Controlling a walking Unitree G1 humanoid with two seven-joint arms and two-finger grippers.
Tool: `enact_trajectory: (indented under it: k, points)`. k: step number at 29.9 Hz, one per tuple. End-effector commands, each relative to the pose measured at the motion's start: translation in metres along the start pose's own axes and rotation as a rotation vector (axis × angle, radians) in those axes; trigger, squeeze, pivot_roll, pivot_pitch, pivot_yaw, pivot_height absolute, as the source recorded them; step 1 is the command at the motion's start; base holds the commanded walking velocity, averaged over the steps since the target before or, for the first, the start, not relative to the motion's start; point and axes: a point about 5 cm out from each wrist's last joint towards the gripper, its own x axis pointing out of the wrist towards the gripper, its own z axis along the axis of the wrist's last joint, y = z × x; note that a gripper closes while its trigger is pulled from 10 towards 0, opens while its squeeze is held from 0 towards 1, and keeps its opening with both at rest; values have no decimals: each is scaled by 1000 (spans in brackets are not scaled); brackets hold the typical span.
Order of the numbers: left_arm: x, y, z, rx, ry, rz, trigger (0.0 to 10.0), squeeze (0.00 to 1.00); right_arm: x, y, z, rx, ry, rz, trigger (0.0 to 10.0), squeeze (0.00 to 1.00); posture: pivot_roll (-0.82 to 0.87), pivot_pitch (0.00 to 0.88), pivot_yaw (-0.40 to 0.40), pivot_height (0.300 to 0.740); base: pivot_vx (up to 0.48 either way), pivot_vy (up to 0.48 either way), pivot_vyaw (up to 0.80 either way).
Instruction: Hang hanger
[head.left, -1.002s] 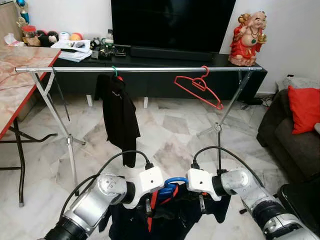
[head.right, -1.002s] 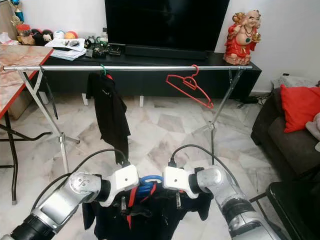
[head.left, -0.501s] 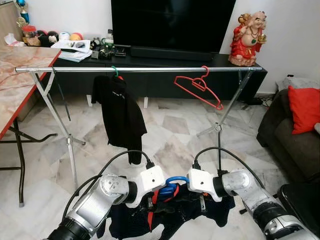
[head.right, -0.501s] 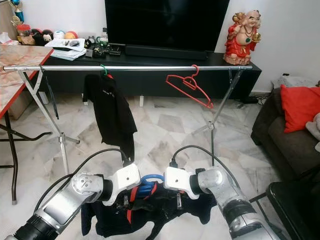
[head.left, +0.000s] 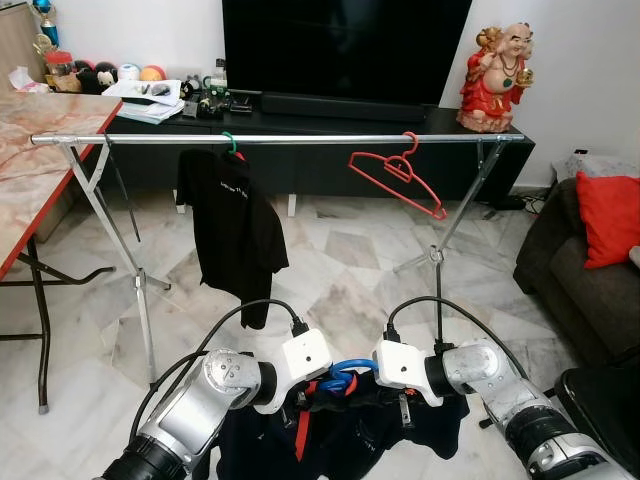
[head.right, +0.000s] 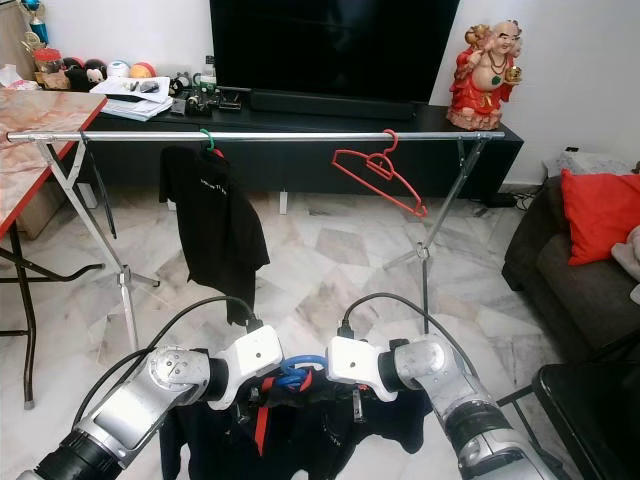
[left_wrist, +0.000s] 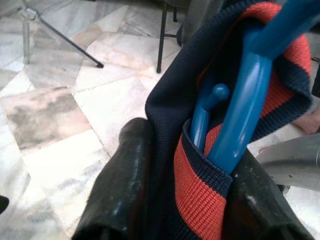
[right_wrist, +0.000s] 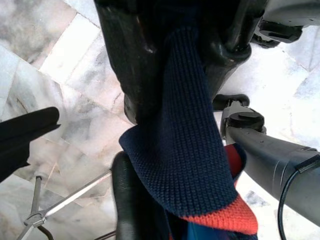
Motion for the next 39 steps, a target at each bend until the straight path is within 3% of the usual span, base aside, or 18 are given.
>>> enact_trajectory:
  k: [1,15,17,18,19,20,22,23,24,25,39]
  points:
    - [3,2,7,25,-14,4,0,0,0,-5,9,-25,-42,-18,0,0,124,0,-101,740,0,0,0]
    - [4,2,9,15,-32,15,0,0,-1,-3,6,-13,-29,-12,0,0,124,0,-102,740,0,0,0]
    - [4,1,8,13,-31,15,0,0,-1,-2,5,-11,-18,-2,3961,0,125,0,-104,740,0,0,0]
    - [4,1,8,12,-31,15,0,0,-1,-2,5,-11,-14,-1,8431,0,125,0,-104,740,0,0,0]
    - [4,1,8,12,-31,15,0,0,-1,-2,5,-9,-13,-2,8431,0,125,0,-104,740,0,0,0]
    - [4,1,8,13,-31,15,0,0,-1,-2,4,1,-9,6,10000,0,125,0,-104,740,0,0,0]
    - [4,1,8,12,-31,15,0,0,-1,-2,4,3,-8,8,10000,0,125,0,-107,740,0,0,0]
    - [5,1,8,13,-30,15,0,0,-2,-2,3,14,-9,18,10000,137,125,0,-108,740,0,0,0]
    - [5,1,8,12,-30,15,0,0,-2,-2,3,20,-10,23,10000,741,125,0,-108,740,0,0,0]
    - [5,1,8,13,-30,15,0,0,-2,-2,3,24,-11,26,10000,1000,125,0,-108,740,0,0,0]
    - [7,6,-7,75,89,74,0,0,-14,1,-1,10,47,128,10000,1000,119,0,-111,740,0,0,0]
